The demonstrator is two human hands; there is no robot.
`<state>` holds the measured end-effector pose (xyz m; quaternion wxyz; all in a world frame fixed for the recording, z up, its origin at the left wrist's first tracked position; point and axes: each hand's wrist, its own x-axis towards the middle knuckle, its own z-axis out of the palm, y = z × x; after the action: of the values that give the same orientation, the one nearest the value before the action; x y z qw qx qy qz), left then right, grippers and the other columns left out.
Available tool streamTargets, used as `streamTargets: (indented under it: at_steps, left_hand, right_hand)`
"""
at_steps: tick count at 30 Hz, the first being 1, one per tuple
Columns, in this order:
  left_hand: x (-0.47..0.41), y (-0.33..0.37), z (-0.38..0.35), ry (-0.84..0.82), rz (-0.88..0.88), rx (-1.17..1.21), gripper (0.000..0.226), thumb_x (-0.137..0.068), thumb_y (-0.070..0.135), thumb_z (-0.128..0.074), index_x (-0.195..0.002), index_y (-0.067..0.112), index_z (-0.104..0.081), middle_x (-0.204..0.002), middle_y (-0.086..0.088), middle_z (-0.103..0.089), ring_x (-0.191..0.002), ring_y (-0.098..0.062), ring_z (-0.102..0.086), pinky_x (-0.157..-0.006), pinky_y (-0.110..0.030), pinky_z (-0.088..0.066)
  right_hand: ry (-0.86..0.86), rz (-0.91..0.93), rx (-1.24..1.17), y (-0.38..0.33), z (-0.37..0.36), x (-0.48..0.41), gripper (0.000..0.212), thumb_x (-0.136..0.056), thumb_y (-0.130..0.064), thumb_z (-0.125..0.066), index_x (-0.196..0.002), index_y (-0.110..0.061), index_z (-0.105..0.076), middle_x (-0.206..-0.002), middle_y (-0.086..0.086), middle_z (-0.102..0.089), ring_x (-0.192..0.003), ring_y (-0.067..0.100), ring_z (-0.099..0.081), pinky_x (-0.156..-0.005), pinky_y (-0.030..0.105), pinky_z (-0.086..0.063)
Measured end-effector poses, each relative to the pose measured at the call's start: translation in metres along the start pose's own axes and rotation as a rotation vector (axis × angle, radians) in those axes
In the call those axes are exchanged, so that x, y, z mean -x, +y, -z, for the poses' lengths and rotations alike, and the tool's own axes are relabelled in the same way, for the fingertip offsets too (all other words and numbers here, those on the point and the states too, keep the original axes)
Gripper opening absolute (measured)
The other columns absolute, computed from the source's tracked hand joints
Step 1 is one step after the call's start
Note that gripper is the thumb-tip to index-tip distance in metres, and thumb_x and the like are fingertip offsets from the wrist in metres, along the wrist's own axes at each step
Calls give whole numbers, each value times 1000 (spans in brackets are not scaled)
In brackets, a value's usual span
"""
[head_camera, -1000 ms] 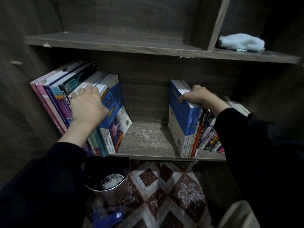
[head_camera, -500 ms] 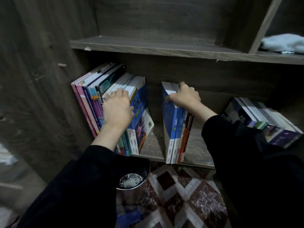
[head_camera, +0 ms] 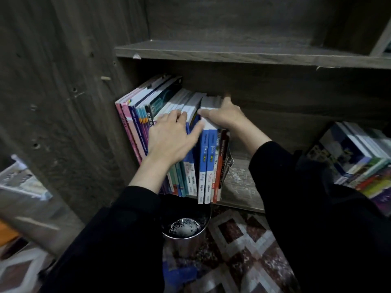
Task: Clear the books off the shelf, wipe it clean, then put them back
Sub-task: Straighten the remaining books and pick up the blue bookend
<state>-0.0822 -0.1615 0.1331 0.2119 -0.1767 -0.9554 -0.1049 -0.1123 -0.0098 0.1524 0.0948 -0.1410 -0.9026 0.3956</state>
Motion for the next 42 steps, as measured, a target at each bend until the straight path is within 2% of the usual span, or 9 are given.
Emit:
streamTargets:
  at_steps: [2, 5, 9, 13, 20, 25, 28, 32, 42]
  left_hand:
    - [1, -1, 3, -105, 7, -74, 103, -74, 86, -23, -147, 14, -32, -150, -6, -33, -137, -25, -32, -103, -37, -36]
    - [3, -3, -5, -142, -25, -226, 122, -59, 90, -42, -149, 9, -19, -151, -9, -27, -139, -26, -26, -114, -40, -22]
    - [5, -6, -21, -60, -56, -274, 127, -55, 88, -50, -147, 6, -17, -149, -10, -26, -137, -26, -24, -117, -40, -13]
    - [6, -10, -28, -39, -78, -217, 131, -51, 85, -58, -148, 7, -15, -152, -10, -23, -140, -26, -20, -118, -40, -9]
    - [6, -12, -36, 23, -85, -217, 130, -50, 82, -62, -147, 6, -20, -151, -12, -25, -140, -28, -22, -118, -41, -9]
    - [2, -6, -48, 134, -20, -258, 121, -52, 78, -64, -141, 5, -29, -145, -13, -35, -133, -31, -31, -114, -42, -15]
    - [0, -7, -51, 133, -18, -248, 121, -52, 78, -62, -142, 5, -30, -144, -14, -36, -133, -31, -32, -114, -42, -15]
    - [-2, -14, -49, 129, -67, -256, 121, -52, 75, -69, -142, 3, -30, -143, -16, -36, -131, -32, -33, -113, -43, -15]
    - [1, -10, -49, 120, -39, -268, 121, -50, 65, -75, -143, 3, -27, -142, -17, -35, -131, -33, -32, -113, -42, -14]
  right_hand:
    - [-109, -1, -227, 15, -2, 11, 99, -74, -71, -59, -150, -21, -19, -149, 10, -39, -127, 29, -47, -103, 46, -43]
    - [-314, 40, -442, 56, -13, 40, 108, -61, -86, -54, -150, -36, -19, -156, 2, -27, -132, 22, -41, -105, 56, -38]
    - [-540, 144, -297, 127, -53, 78, 123, -65, -54, -77, -147, -46, 14, -156, -15, 7, -144, 9, -8, -117, 38, -16]
    - [-359, 200, 18, 170, -112, 81, 140, -68, -31, -84, -136, -42, 38, -159, -2, 18, -142, 8, -9, -118, 42, -18]
    - [-149, 178, 184, 180, -133, 59, 141, -62, -53, -79, -127, -47, 46, -160, 9, 6, -134, 35, -40, -96, 53, -47]
    - [-77, 182, 275, 184, -134, 38, 145, -58, -61, -77, -129, -40, 47, -151, 16, -25, -129, 33, -42, -104, 49, -39]
    - [-69, 181, 303, 190, -137, 32, 146, -58, -64, -77, -131, -38, 47, -151, 20, -24, -133, 34, -37, -108, 48, -34]
    - [-249, 204, 200, 198, -118, 29, 139, -60, -60, -78, -128, -50, 43, -160, 11, 0, -146, 31, -10, -115, 53, -23]
    - [-307, 220, 169, 198, -98, 26, 131, -67, -42, -81, -134, -56, 31, -160, 2, -8, -145, 27, -13, -116, 48, -20]
